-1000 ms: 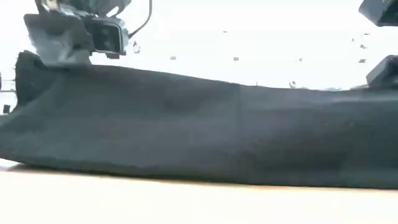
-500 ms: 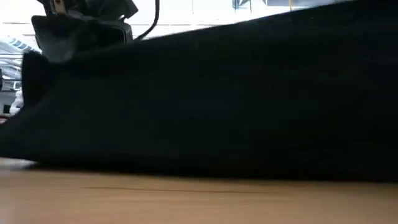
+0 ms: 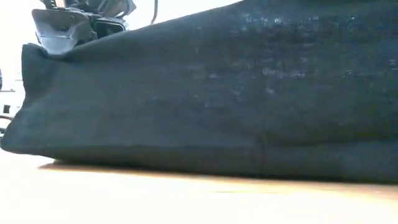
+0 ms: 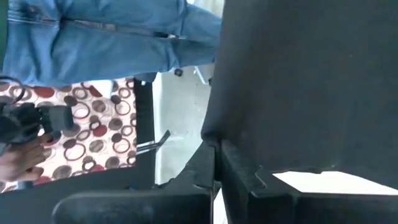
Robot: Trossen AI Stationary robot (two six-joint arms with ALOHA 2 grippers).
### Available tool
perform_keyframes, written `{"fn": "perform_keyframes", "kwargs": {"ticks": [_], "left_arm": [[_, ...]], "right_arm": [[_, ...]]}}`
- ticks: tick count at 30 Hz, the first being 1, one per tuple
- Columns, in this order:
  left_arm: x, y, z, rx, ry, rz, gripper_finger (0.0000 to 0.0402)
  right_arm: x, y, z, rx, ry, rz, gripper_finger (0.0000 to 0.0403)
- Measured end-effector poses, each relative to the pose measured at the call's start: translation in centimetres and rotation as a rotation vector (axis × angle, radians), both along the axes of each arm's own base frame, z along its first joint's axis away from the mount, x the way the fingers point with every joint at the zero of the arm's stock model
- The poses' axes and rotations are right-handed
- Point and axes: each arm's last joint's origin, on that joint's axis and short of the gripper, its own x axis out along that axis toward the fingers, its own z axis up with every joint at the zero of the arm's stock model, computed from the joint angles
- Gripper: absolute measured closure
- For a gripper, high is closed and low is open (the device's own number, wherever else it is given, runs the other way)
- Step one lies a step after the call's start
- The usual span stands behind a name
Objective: Roll napkin
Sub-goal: Fold the black napkin
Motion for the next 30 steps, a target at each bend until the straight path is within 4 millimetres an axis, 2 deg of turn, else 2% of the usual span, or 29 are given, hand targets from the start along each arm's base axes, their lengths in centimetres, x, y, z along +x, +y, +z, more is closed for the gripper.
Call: {"fn": "perform_keyframes", "kwargs": {"ticks": [4,11,17,23,27,30], "left_arm": [[-0.1,-0.6,0.0,-0.027,0.021,-0.018,0.0395],[0.3,-1.2,-0.1,0.109,-0.072,0.016,0.0395],[0.6,-0.5,-0.3,0.246,-0.139,0.065,0.0395],[0.8,0.1,-0.3,0.318,-0.186,0.07,0.0395],[0.9,0.6,-0.3,0.335,-0.182,0.103,0.0395],[0.9,0.8,-0.2,0.272,-0.137,0.142,0.0395]], "right_arm": [[-0.7,0.8,0.0,-0.026,0.004,-0.056,0.0401],[-1.6,1.4,-0.3,-0.087,-0.018,-0.07,0.0401],[-1.7,2.2,-1.5,-0.134,-0.004,-0.037,0.0401],[-1.2,3.1,-2.4,-0.129,-0.077,0.047,0.0401],[-1.0,3.4,-1.9,-0.071,-0.099,0.077,0.0401],[-1.1,3.5,-1.2,-0.018,-0.104,0.06,0.0401]]}}
